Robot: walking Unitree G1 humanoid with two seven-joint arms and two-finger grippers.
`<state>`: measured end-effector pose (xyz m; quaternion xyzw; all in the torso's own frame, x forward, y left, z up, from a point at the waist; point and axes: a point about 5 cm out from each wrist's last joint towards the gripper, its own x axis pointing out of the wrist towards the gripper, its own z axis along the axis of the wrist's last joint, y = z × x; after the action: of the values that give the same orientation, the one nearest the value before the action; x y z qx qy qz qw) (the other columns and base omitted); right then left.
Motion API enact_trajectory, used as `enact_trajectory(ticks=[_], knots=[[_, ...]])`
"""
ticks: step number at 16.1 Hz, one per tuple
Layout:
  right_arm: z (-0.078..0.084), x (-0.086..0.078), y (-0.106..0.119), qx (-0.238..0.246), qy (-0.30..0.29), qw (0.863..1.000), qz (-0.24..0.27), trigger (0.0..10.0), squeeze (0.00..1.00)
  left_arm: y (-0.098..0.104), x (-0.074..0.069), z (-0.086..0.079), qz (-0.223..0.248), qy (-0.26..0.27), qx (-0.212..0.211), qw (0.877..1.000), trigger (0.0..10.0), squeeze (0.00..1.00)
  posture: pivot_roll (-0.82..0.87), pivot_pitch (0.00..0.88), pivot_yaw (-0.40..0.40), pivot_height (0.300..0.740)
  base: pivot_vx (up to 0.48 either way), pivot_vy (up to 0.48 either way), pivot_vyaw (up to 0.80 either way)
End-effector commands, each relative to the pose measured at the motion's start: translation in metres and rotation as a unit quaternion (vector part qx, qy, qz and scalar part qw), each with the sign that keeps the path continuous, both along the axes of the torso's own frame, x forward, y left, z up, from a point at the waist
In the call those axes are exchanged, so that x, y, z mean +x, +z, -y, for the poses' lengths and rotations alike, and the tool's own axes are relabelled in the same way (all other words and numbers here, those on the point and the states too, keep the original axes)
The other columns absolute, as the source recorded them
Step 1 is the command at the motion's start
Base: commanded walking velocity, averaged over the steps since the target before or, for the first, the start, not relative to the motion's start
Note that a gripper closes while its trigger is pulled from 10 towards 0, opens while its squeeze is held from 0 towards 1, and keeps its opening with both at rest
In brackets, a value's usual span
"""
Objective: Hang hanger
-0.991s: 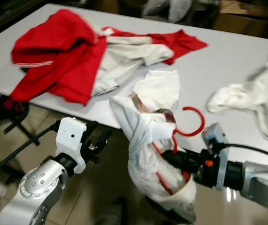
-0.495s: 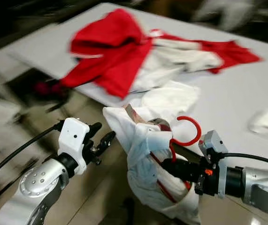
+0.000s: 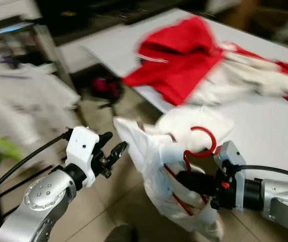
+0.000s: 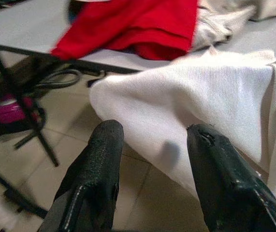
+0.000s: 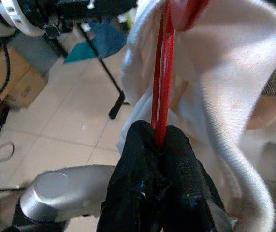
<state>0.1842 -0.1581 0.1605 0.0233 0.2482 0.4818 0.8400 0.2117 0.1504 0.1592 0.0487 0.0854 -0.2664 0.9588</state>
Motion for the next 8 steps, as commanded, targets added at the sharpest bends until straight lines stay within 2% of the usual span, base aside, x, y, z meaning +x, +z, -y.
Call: enact_trajectory(ticks=[1, 5, 7, 8], knots=[[-0.001, 0.001, 0.003, 0.007, 0.007, 1.0, 0.013, 10.0, 0.0, 0.0, 0.001, -0.004, 0.002, 0.007, 0.012, 1.0, 10.0, 0.0, -0.14, 0.082, 0.028, 0.74, 0.0, 0.0, 0.8], [0.001, 0.009, 0.004, 0.003, -0.008, 1.0, 0.028, 10.0, 0.0, -0.001, 0.0, -0.004, 0.003, 0.01, 0.015, 1.0, 10.0, 0.0, -0.14, 0.078, 0.026, 0.74, 0.0, 0.0, 0.8], [0.003, 0.016, 0.005, 0.003, -0.031, 0.999, 0.044, 10.0, 0.0, -0.002, 0.0, -0.004, 0.003, 0.011, 0.015, 1.0, 10.0, 0.0, -0.15, 0.073, 0.024, 0.74, 0.0, 0.0, 0.8], [0.005, 0.024, 0.006, -0.001, -0.058, 0.996, 0.063, 10.0, 0.0, -0.002, 0.001, -0.004, 0.004, 0.013, 0.015, 1.0, 10.0, 0.0, -0.15, 0.071, 0.024, 0.74, 0.0, 0.0, 0.8]])
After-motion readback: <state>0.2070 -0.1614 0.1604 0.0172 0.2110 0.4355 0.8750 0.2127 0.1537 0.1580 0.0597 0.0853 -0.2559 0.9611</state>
